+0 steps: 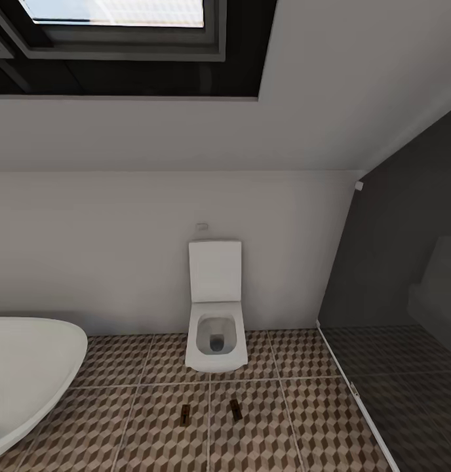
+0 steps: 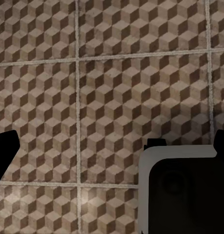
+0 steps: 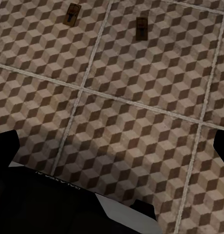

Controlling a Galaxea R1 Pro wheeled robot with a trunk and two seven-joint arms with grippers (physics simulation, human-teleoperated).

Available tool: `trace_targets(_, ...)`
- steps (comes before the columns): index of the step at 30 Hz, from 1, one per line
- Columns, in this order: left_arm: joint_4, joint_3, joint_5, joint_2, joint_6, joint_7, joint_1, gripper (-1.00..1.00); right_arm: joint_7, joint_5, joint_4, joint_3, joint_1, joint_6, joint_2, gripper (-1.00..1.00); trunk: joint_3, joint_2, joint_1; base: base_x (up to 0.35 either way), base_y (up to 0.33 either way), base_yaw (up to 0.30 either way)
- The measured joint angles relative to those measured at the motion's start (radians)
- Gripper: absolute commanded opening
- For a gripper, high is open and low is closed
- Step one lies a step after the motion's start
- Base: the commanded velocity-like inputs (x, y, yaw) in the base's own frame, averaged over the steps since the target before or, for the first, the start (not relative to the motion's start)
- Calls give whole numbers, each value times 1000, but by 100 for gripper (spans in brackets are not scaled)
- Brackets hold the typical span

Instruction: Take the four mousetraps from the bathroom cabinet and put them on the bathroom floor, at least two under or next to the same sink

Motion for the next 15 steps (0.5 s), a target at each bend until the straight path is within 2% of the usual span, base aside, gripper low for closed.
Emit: trace_targets(15,0,0,0,0,0,0,0,100,0,0,0,0,0,0,0,100,0,0,0,0,0,0)
